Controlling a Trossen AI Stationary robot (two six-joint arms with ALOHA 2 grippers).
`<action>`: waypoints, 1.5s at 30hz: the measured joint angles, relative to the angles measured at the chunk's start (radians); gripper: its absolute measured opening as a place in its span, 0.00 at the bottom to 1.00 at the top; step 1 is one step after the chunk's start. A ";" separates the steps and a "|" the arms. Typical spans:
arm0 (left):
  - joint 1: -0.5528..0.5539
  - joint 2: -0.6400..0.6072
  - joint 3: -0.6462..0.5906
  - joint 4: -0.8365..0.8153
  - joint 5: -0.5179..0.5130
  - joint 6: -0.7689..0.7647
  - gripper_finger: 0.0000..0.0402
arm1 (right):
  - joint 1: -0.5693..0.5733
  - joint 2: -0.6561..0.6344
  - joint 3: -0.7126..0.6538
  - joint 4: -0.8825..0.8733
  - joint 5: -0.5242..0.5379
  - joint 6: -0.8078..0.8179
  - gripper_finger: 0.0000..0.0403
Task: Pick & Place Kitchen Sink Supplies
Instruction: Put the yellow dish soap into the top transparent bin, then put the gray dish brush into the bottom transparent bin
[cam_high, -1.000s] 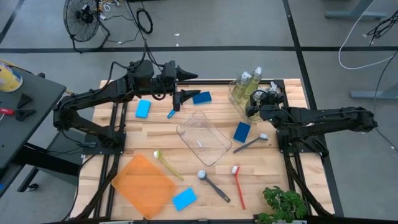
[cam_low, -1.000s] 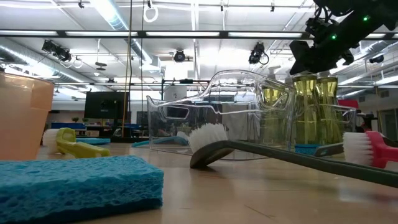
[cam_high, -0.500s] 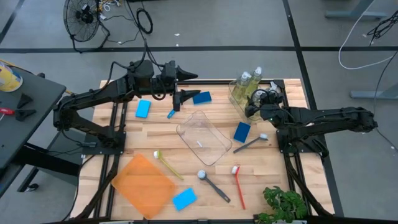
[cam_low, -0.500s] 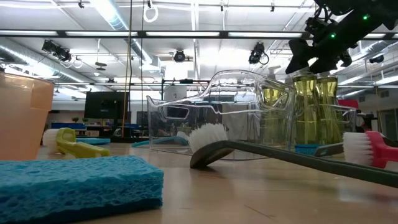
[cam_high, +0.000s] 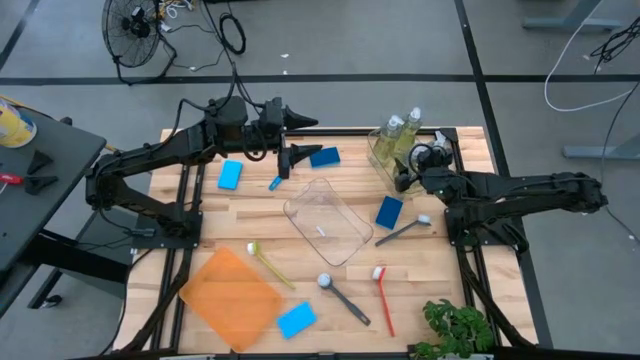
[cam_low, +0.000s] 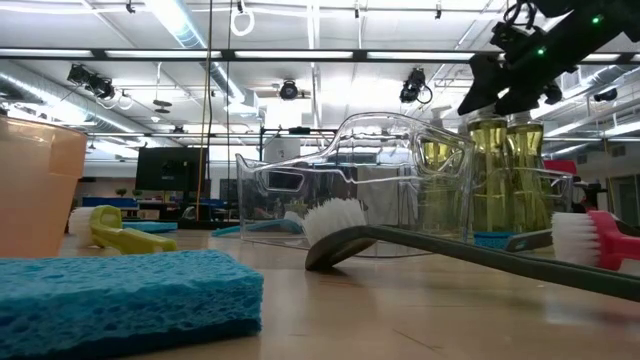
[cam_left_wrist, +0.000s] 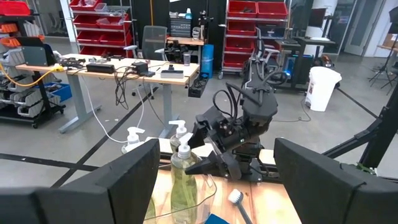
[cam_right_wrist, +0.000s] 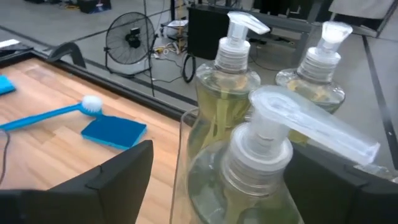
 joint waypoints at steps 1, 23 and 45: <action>0.000 0.000 0.000 0.000 0.000 0.000 0.79 | 0.003 -0.005 0.000 -0.008 0.000 -0.004 0.84; 0.000 0.000 0.000 0.000 -0.011 -0.003 0.79 | 0.129 -0.113 0.031 -0.234 0.052 -0.014 0.79; 0.000 0.000 0.000 0.000 -0.011 0.000 0.79 | 0.131 -0.124 0.222 -0.605 -0.526 0.134 0.79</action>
